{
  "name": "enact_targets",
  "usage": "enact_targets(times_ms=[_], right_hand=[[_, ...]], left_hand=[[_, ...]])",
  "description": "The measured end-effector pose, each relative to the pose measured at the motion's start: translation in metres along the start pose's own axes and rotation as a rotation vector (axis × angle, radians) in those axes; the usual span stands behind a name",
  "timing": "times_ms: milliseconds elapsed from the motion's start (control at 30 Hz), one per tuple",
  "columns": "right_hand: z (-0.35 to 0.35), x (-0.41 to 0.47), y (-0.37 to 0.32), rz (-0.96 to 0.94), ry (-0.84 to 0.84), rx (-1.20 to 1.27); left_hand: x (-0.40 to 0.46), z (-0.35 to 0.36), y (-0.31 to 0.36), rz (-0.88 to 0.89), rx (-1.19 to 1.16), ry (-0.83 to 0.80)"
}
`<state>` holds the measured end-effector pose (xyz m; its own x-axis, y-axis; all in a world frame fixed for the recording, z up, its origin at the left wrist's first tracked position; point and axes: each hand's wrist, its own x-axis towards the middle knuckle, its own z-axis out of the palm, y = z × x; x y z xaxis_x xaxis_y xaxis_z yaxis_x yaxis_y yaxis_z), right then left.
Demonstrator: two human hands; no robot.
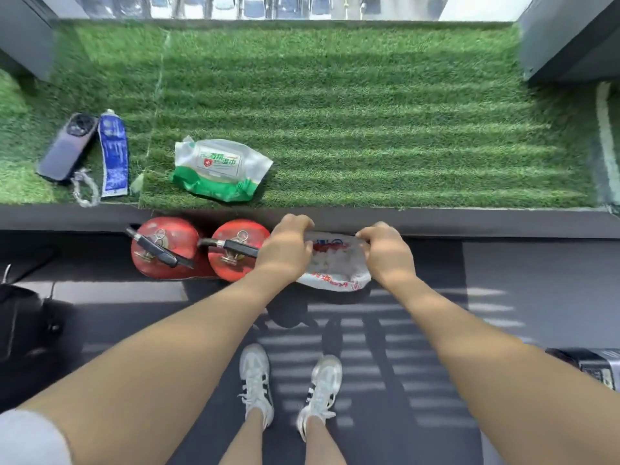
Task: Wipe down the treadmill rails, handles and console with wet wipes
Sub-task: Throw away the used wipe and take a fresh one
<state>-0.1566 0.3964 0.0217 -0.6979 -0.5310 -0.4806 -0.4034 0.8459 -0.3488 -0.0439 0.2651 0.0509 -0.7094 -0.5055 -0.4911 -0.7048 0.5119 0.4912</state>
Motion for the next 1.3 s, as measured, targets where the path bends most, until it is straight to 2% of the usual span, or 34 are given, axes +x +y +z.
enact_targets(times_ms=[167, 367, 567, 667, 833, 967, 1067, 1200, 1300], right_hand=[[-0.013, 0.025, -0.05, -0.06, -0.002, 0.001], [-0.004, 0.064, -0.131, -0.107, -0.005, 0.014], [0.027, 0.107, -0.209, -0.091, -0.017, 0.044], [0.046, 0.125, -0.235, -0.044, -0.009, 0.08], [0.078, 0.137, -0.248, -0.028, -0.006, 0.067], [0.094, 0.131, -0.24, 0.022, 0.089, 0.179], [0.097, 0.13, -0.238, 0.042, 0.096, 0.218], [0.088, 0.131, -0.24, 0.033, 0.154, 0.285], [0.083, 0.138, -0.247, 0.076, 0.192, 0.359]], left_hand=[[0.017, -0.04, -0.018, 0.022, -0.042, 0.096], [0.051, -0.086, -0.074, -0.02, -0.026, 0.25], [0.102, -0.127, -0.138, -0.008, 0.044, 0.222], [0.127, -0.137, -0.158, 0.102, 0.067, 0.12], [0.161, -0.137, -0.178, 0.242, 0.2, -0.005], [0.175, -0.135, -0.185, 0.303, 0.318, -0.023], [0.177, -0.141, -0.185, 0.368, 0.376, -0.057], [0.182, -0.15, -0.182, 0.366, 0.294, -0.012], [0.192, -0.159, -0.176, 0.277, 0.161, 0.032]])
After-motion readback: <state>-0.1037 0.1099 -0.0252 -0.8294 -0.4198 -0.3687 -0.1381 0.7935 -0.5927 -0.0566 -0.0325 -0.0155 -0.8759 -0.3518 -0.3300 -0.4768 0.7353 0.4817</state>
